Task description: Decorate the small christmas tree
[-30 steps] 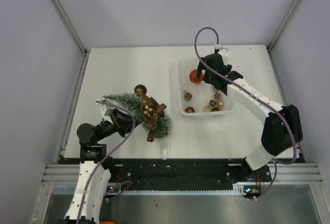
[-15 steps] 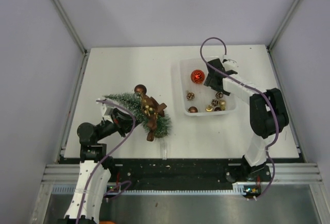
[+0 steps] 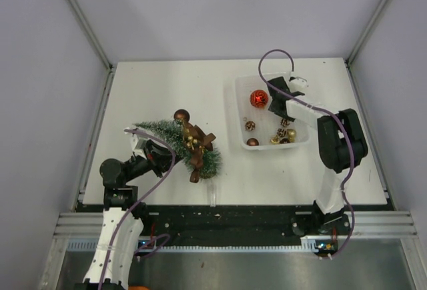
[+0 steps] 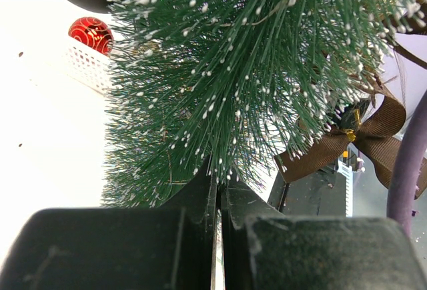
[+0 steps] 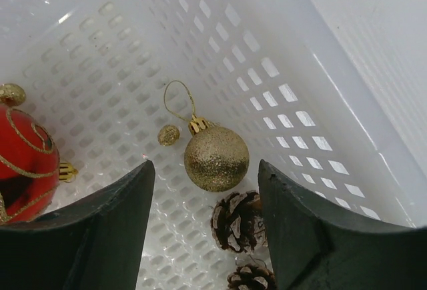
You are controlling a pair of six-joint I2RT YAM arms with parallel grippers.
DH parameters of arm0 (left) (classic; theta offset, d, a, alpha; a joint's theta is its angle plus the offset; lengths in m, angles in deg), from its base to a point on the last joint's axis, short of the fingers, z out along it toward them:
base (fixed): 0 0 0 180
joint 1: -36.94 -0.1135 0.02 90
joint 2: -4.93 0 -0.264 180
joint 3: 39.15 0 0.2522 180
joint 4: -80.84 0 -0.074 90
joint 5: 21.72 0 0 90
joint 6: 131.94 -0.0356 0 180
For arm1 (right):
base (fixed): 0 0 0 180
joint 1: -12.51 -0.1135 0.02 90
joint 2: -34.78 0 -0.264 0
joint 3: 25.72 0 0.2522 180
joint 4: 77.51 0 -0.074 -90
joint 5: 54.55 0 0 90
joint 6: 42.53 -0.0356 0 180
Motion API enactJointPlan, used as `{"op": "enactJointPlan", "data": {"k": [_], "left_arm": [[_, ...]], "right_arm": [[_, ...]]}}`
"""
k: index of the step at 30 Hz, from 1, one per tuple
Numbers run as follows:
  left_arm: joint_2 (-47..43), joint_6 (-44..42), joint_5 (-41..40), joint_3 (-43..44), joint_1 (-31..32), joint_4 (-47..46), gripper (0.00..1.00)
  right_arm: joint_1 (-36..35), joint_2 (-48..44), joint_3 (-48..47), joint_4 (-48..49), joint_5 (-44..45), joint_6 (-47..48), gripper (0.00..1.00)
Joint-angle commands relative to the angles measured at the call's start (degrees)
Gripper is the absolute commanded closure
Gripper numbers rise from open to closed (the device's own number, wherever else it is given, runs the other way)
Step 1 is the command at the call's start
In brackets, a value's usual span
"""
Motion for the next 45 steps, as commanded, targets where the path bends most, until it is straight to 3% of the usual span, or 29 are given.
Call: {"op": "enactJointPlan", "data": {"k": [1,9,15,21,26,28,31,43,45], "left_arm": [[0.0,-0.2,-0.7,0.3,0.3,-2.9,1.0],[-0.2,-0.1,-0.9,0.3,0.3,-2.9,1.0],[-0.6,0.0,-0.9,0.3,0.3,-2.8,1.0],[-0.7,0.1,-0.8,0.2,0.3,-2.7,1.0],[-0.8,0.0,-0.9,0.2,0.4,-2.6,1.0],[-0.7,-0.1,-0.9,0.3,0.3,-2.3,1.0],[-0.7,-0.2,-0.9,0.3,0.3,-2.2,1.0],[-0.8,0.1,-0.8,0.3,0.3,-2.4,1.0],[-0.7,0.2,-0.8,0.3,0.3,-2.4,1.0]], "right_arm": [[0.5,-0.8,-0.4,4.6,2.4,-1.3,0.38],[0.4,-0.1,-0.6,6.2,3.3,-1.0,0.42],[0.4,2.2,-1.9,6.3,1.1,-0.6,0.58],[0.4,2.7,-1.9,6.2,0.1,-0.6,0.59],[-0.1,-0.3,-1.0,8.6,-0.6,1.5,0.82],[-0.5,-2.5,-0.9,8.9,-2.3,2.0,0.85],[-1.2,-8.3,0.7,10.6,-8.0,2.9,0.86],[-1.3,-35.0,17.7,23.6,-53.9,2.0,0.89],[-1.4,-38.7,20.9,29.4,-62.3,0.3,0.89]]}}
